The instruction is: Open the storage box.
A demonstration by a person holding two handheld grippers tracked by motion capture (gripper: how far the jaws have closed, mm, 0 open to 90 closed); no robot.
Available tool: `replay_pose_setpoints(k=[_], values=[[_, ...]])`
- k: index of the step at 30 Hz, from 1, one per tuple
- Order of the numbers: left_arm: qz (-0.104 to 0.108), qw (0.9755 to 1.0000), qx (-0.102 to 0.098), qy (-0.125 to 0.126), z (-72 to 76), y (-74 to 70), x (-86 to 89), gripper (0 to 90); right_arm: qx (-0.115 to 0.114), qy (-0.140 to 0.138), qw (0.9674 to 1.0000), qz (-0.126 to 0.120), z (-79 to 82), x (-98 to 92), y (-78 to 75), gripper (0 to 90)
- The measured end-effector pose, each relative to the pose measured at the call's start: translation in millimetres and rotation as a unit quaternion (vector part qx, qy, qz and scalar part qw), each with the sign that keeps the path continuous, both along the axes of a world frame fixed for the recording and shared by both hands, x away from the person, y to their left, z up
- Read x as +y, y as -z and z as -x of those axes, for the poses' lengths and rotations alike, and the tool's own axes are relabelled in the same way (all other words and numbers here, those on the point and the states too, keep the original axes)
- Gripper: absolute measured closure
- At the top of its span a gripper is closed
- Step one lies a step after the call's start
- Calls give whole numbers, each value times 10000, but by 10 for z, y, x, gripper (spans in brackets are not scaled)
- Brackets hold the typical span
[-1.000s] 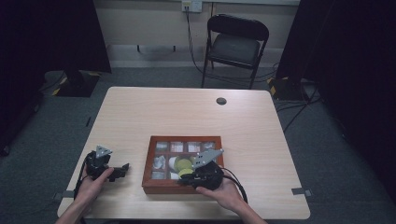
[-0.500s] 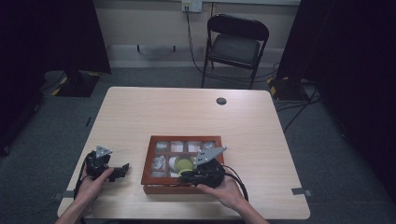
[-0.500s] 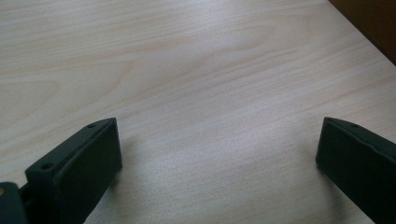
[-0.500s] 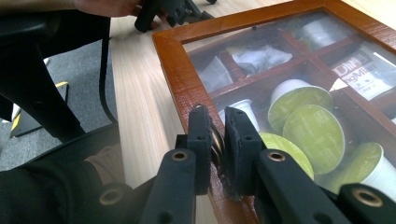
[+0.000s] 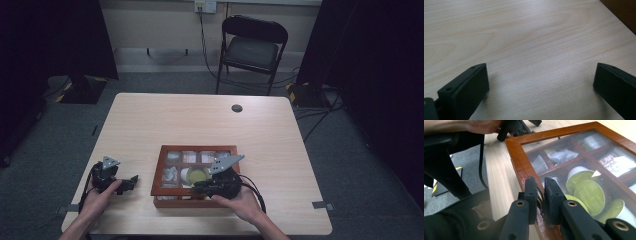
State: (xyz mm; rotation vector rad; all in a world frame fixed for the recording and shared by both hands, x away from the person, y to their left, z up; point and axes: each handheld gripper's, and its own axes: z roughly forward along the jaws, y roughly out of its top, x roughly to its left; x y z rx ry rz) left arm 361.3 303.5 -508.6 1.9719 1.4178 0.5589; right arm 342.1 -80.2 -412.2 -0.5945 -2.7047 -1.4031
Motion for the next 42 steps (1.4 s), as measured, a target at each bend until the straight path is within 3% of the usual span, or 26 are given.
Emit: replay_pose_setpoints(k=[10,42], values=[[1,10000,-2,-1,0,1,0,0,73,-2,9999,-152,-56,-22,-94,815],[-15,10000,-8,9,-1,0,1,0,197,64,9994,-288,-175,-44,-303,816]])
